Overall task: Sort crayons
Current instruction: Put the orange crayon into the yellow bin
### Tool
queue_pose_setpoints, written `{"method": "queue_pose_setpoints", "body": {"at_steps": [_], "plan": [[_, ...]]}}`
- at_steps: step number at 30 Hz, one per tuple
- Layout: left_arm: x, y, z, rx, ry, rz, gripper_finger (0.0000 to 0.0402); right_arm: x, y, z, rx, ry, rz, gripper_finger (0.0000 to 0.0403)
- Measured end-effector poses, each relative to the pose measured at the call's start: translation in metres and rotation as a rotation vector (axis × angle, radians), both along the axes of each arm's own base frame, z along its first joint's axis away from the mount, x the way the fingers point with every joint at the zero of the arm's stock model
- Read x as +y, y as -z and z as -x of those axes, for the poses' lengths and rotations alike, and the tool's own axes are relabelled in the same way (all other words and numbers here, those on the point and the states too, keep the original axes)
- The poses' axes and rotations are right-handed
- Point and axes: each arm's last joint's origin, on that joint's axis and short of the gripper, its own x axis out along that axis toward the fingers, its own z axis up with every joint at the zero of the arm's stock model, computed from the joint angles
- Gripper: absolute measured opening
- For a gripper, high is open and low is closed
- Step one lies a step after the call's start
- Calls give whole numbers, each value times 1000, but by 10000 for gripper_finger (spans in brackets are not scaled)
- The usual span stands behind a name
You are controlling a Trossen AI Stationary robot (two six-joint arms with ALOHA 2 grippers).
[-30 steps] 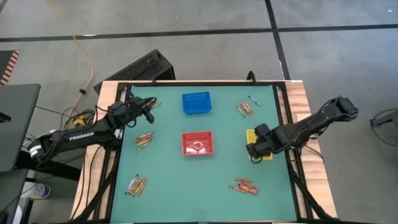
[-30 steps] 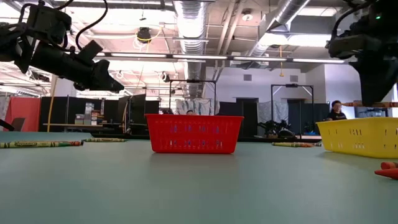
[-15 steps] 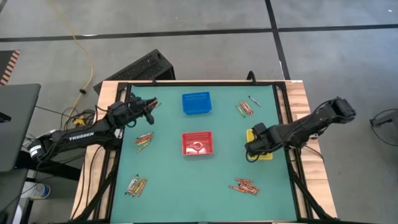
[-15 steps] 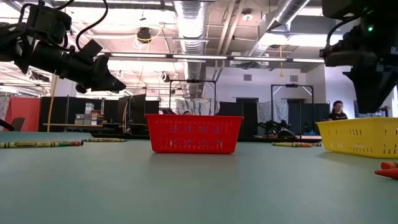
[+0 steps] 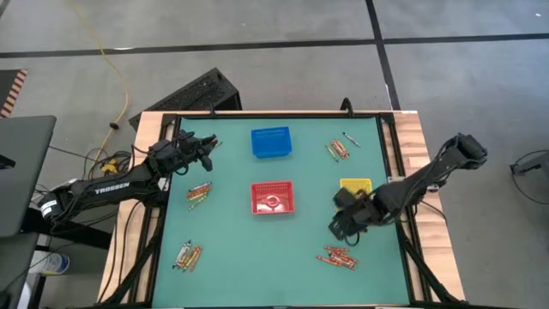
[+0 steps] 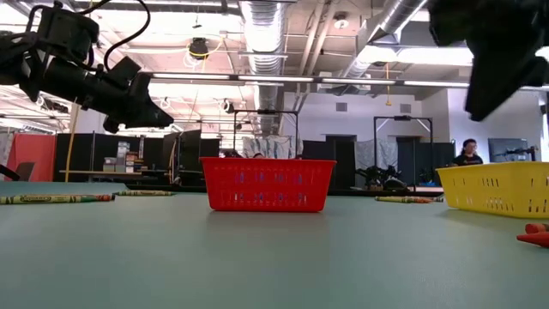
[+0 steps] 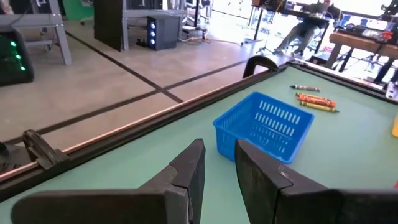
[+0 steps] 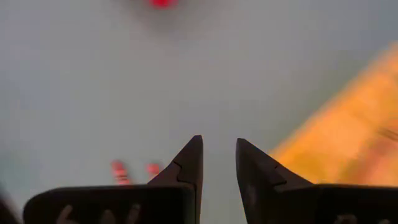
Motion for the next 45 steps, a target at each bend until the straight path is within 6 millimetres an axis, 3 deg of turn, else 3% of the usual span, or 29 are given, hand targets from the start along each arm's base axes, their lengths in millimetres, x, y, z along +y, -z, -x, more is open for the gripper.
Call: {"method": "queue_pose_setpoints", "body": {"at_steps": [7,16,22,37,45], "plan": [[0,1,0,20,12,-4,77,48,21,-26,-131,-288,-24,69],[0,1,0,19,12,-8,77,90,36,-40,-72,-379,-15,66],[0,1,0,18,12,-8,77,94,60,-46,14,-388,5,67],[-1,4,0,31,39,23,77,96,80,-47,78,-377,50,125],[-1,6,0,52,39,29,77,108,105,-42,133,-411,125,116]]}}
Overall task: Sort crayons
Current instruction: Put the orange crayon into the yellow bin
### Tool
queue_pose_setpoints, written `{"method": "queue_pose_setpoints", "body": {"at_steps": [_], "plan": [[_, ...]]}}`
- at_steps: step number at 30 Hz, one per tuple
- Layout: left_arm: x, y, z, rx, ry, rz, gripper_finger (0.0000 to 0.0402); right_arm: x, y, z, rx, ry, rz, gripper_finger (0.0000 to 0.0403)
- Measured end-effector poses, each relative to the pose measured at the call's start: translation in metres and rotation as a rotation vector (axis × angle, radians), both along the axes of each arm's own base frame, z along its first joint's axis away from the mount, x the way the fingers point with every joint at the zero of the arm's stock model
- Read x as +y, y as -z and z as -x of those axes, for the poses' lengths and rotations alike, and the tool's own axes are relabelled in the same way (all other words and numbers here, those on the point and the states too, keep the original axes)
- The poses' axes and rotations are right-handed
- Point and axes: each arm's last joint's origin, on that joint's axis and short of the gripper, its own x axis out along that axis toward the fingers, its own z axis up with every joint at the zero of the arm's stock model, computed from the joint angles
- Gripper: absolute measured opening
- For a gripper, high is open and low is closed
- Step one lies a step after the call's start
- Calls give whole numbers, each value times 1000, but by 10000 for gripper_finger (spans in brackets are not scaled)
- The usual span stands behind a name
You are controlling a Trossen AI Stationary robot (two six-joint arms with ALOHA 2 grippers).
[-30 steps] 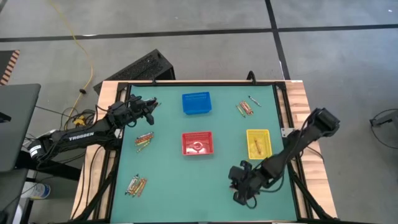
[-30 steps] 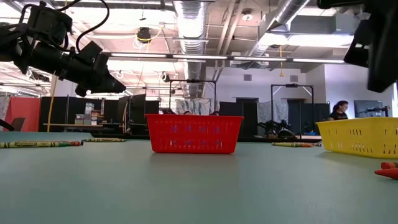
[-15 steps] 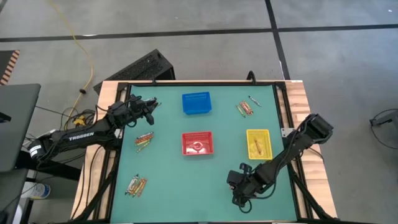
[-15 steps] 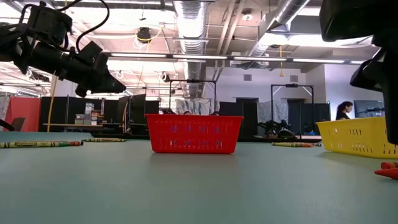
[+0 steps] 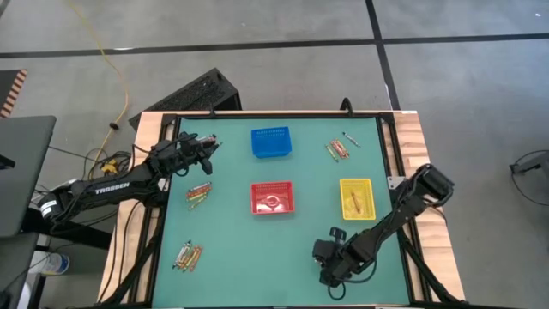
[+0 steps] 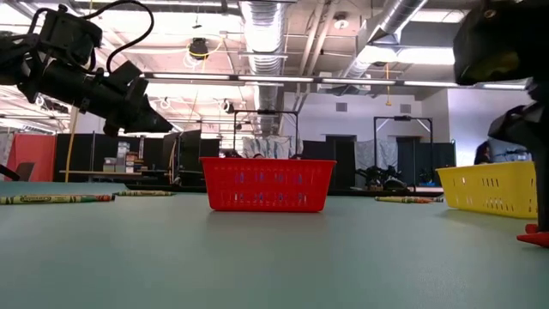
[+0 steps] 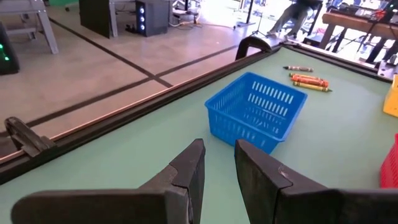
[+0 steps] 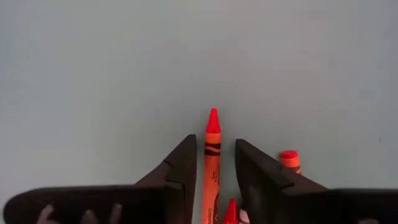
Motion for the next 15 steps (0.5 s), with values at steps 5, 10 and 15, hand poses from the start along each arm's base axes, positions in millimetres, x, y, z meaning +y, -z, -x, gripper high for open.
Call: {"method": "queue_pose_setpoints", "body": {"at_steps": [5,10,15], "plan": [[0,0,0,6,1,-4,77,5,11,4,3,-13,59,83],[0,0,0,8,1,-4,77,9,9,10,-35,-21,103,33],[0,0,0,7,1,-4,77,10,-5,12,-97,-18,90,7]]}}
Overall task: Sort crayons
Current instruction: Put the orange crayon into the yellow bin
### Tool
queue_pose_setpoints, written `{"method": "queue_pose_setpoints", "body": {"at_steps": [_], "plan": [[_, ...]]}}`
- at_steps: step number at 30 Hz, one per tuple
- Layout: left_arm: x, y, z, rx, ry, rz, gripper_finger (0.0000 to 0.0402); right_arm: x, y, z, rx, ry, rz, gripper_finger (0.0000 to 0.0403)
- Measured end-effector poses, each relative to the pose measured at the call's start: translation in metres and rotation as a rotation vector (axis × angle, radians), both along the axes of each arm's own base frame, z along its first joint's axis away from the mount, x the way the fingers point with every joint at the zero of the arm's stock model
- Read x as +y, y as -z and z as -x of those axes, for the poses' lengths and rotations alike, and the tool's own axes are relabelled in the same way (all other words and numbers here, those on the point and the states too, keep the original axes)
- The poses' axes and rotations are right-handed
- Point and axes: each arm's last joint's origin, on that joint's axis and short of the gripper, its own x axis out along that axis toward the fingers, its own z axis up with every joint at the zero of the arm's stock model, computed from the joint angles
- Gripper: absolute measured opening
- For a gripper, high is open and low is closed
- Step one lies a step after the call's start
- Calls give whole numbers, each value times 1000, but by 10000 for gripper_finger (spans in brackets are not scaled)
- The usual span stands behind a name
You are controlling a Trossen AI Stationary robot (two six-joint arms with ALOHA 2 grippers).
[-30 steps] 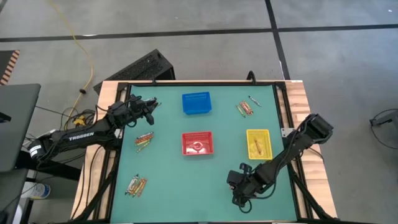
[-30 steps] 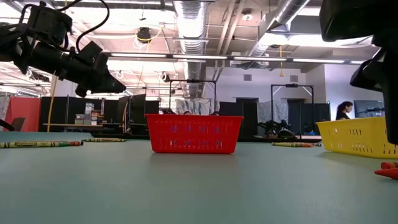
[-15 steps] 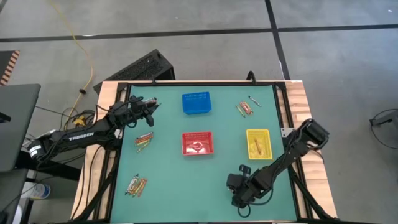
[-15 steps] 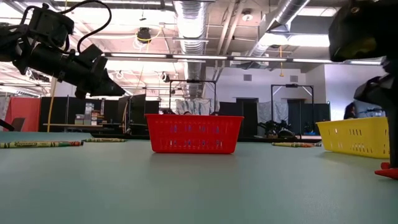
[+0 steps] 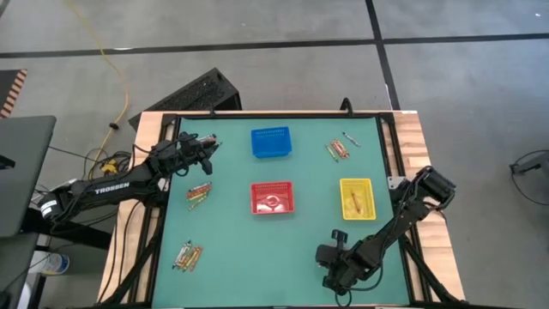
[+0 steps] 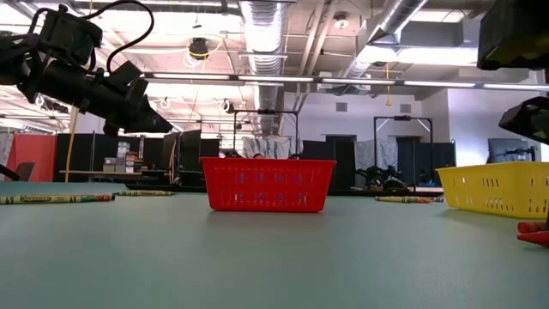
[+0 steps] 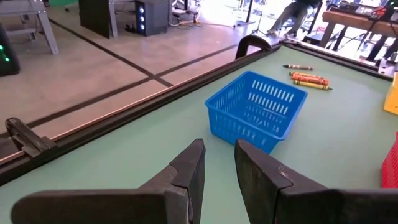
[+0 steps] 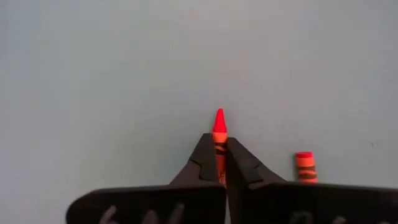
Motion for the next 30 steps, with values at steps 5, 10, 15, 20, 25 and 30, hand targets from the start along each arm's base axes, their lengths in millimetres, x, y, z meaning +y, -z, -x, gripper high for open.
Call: {"method": "queue_pose_setpoints", "body": {"at_steps": [5,10,15,20,25,30], "plan": [[0,0,0,0,1,0,77,-6,-23,-4,-131,48,-4,5],[0,0,0,-1,1,1,77,-19,-58,-7,-259,93,-31,3],[0,0,0,-2,1,3,77,-40,-94,3,-331,136,1,3],[0,1,0,2,10,7,77,-72,-118,20,-294,217,82,3],[-2,3,-1,20,46,30,77,-105,-118,39,-103,411,149,3],[-2,5,0,39,46,44,77,-125,-112,48,81,672,156,3]]}}
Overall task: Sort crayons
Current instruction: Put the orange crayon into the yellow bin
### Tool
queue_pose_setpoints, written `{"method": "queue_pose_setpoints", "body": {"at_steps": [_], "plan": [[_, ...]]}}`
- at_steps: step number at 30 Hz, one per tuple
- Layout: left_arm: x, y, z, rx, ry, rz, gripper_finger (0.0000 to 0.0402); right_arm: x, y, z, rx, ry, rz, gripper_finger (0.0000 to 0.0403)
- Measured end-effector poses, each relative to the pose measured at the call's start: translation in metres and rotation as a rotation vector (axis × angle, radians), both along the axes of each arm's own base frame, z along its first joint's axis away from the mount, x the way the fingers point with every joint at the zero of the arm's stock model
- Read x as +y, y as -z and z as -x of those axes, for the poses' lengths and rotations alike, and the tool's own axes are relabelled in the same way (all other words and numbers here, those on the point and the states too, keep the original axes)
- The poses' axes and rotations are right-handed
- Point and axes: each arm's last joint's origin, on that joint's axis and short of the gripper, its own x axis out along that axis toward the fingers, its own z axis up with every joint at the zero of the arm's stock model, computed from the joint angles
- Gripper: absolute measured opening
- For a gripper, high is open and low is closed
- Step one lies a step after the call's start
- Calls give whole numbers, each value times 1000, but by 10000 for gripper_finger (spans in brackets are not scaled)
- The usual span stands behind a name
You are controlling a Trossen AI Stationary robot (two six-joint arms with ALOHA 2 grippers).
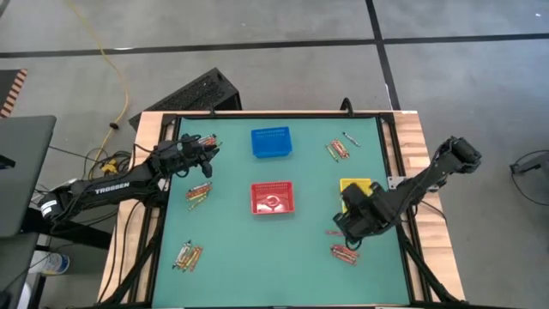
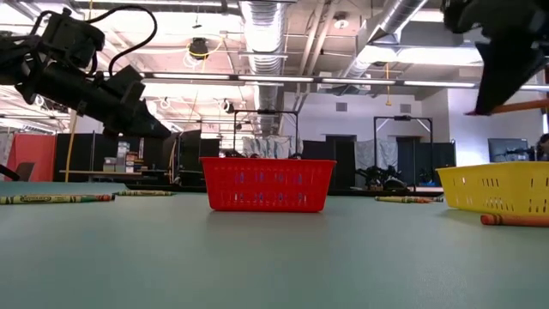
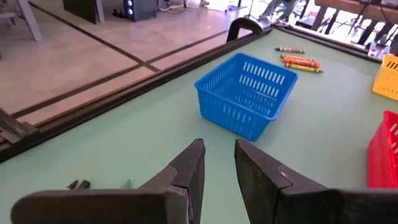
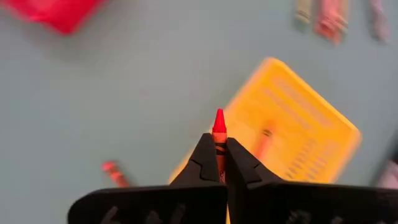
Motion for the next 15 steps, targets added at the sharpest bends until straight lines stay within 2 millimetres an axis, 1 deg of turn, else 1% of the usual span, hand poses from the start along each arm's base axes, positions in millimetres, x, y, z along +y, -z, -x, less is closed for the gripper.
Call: {"method": "queue_pose_setpoints", "body": {"at_steps": [2,5,10,15], "plan": [[0,0,0,-2,0,-2,77,-6,1,0,9,70,9,4],[0,-1,0,-5,-1,-3,77,-14,6,-1,38,91,18,5],[0,0,0,3,0,4,77,-30,20,1,108,150,18,6],[0,0,0,3,0,5,77,-39,34,5,165,202,-16,8]]}}
